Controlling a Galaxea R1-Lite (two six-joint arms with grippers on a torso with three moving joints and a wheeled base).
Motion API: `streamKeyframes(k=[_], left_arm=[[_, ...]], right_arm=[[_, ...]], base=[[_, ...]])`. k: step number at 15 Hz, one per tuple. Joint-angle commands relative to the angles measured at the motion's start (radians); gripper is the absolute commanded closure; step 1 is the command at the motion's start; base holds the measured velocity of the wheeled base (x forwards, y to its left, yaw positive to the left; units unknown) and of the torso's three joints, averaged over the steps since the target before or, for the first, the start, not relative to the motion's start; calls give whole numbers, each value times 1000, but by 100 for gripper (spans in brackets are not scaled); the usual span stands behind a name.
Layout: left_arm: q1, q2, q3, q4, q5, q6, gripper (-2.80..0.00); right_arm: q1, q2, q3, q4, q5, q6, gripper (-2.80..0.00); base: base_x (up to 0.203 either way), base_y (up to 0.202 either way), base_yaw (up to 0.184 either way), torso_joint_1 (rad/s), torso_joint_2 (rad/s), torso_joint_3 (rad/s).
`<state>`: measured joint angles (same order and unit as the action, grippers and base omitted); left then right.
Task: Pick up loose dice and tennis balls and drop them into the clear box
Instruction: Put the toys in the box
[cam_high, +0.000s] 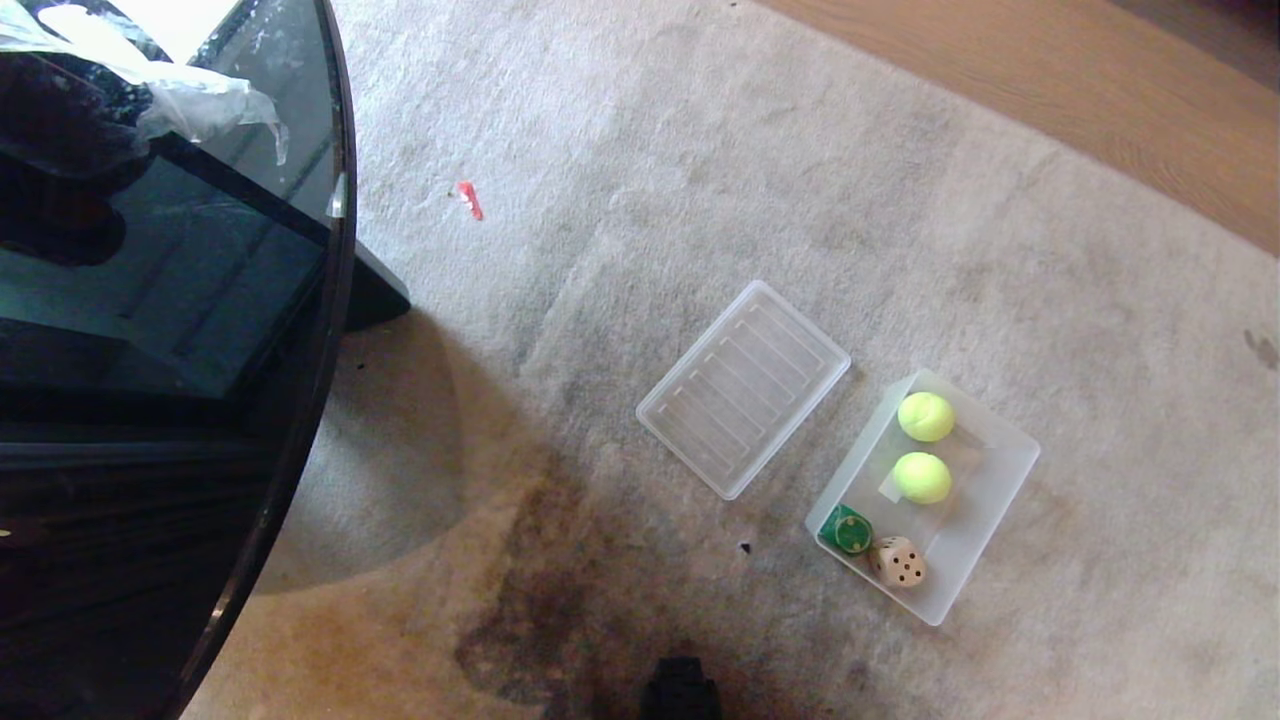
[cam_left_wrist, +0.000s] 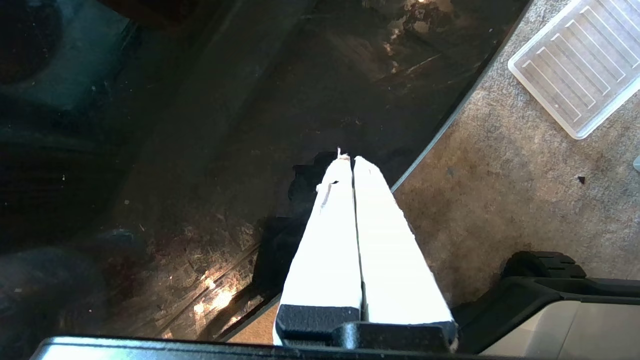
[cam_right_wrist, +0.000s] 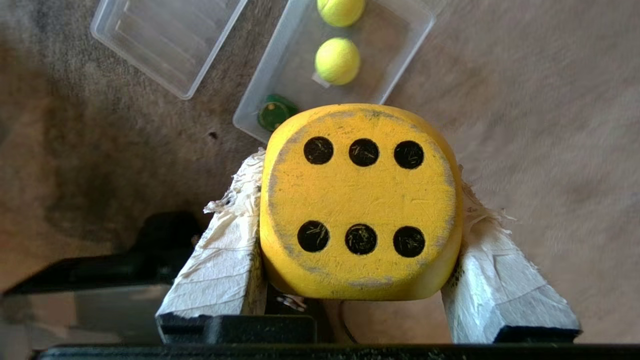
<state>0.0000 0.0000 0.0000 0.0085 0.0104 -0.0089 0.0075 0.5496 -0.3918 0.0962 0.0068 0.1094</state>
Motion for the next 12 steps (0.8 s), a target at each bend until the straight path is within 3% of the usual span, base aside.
streamKeyframes(k=[1, 7, 12], left_arm=[[0, 0, 0, 1, 0, 0, 0], [0, 0, 0, 1, 0, 0, 0], [0, 0, 0, 1, 0, 0, 0]], right_arm=[[0, 324, -9, -108, -1, 51, 0], [16, 924, -25, -592, -14, 243, 0], [97, 1255, -146, -900, -10, 405, 0]], base=[[0, 0, 0, 0, 0, 0], [0, 0, 0, 0, 0, 0], [0, 0, 0, 0, 0, 0]])
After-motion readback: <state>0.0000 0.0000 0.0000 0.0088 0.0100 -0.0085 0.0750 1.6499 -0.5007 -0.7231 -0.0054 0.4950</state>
